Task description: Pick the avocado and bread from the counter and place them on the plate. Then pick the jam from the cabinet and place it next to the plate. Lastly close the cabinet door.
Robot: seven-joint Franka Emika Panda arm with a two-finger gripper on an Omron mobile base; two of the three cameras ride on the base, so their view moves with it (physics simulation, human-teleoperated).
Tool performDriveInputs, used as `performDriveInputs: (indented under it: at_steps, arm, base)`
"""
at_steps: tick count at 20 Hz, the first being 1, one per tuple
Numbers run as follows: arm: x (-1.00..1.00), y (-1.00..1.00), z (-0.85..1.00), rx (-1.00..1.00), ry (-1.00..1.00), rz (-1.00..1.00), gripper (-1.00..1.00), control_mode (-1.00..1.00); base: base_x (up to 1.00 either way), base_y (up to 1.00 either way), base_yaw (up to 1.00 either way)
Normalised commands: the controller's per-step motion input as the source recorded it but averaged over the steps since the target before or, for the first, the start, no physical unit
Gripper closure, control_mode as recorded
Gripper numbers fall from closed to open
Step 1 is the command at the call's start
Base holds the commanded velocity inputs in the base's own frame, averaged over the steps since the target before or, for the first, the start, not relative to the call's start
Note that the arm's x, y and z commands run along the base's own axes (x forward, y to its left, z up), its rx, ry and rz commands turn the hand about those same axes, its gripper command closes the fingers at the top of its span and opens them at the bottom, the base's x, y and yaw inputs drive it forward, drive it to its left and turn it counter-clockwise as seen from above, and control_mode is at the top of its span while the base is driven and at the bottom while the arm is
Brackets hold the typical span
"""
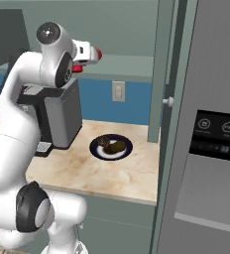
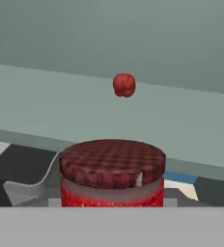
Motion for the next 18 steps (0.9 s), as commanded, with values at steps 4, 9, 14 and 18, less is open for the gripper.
performDriveInputs:
  at_steps: [4, 9, 14, 18]
  arm:
    - [-1.0, 0.0, 0.0, -0.02, -0.04, 0.01, 1.0, -1.0]
    - [-1.0, 0.02, 0.0, 0.0, 0.03, 0.05, 1.0, -1.0]
    - [-1.0, 0.02, 0.0, -0.01, 0.02, 0.04, 1.0, -1.0]
    - [-1.0, 0.04, 0.0, -0.03, 0.05, 0.01, 1.0, -1.0]
  base:
    - [0.0, 0.0, 0.0]
    - [0.0, 0.0, 0.0]
    - [0.0, 0.0, 0.0]
    - [0.0, 0.0, 0.0]
